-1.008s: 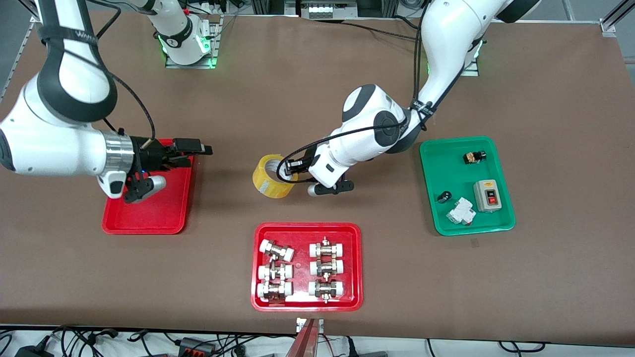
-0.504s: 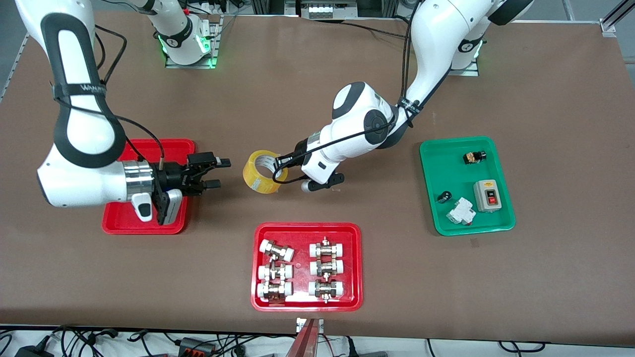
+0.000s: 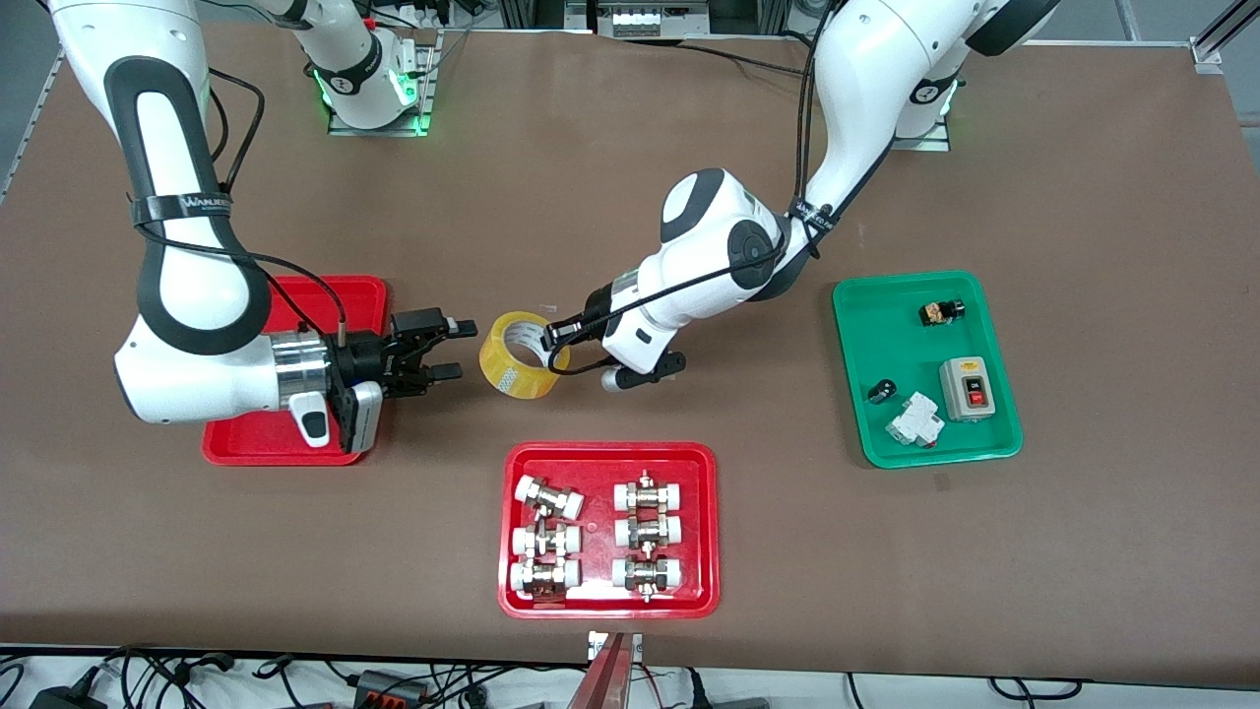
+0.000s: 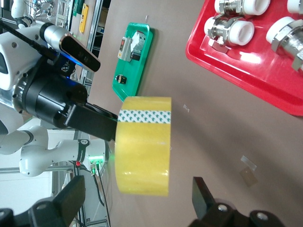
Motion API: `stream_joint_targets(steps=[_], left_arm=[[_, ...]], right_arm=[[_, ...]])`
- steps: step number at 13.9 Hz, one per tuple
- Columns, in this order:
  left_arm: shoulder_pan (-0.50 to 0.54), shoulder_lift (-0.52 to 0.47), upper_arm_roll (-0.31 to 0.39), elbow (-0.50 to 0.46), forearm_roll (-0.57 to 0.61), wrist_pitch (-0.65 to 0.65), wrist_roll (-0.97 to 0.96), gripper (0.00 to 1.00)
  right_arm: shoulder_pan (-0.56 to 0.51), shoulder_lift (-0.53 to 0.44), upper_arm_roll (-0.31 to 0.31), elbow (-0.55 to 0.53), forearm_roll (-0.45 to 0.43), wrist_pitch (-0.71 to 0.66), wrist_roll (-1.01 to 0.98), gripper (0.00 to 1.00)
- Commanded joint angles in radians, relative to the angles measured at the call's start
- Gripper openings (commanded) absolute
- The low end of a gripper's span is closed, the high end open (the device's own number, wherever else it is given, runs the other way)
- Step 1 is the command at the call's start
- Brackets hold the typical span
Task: Left arm passes tape to right arm into tray
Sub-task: 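Close the right gripper on the tape roll held by the left gripper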
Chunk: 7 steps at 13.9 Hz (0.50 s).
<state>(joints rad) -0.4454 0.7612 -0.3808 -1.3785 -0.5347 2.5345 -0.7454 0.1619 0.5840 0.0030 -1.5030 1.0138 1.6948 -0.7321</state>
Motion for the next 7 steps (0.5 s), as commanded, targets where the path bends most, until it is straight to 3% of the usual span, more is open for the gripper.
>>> stream_joint_targets(steps=[1,7], left_arm=[[-0.013,0.018,0.002,0.042,-0.027,0.010,-0.011,0.04],[-0.015,0.017,0.002,0.042,-0.025,0.012,-0.017,0.04]], right_arm=[[0.027,0.020,0.000,0.023,0.020,0.035,-0.023,1.00],[0.044,0.036,0.000,0.023,0.020,0.080,-0.070,1.00]])
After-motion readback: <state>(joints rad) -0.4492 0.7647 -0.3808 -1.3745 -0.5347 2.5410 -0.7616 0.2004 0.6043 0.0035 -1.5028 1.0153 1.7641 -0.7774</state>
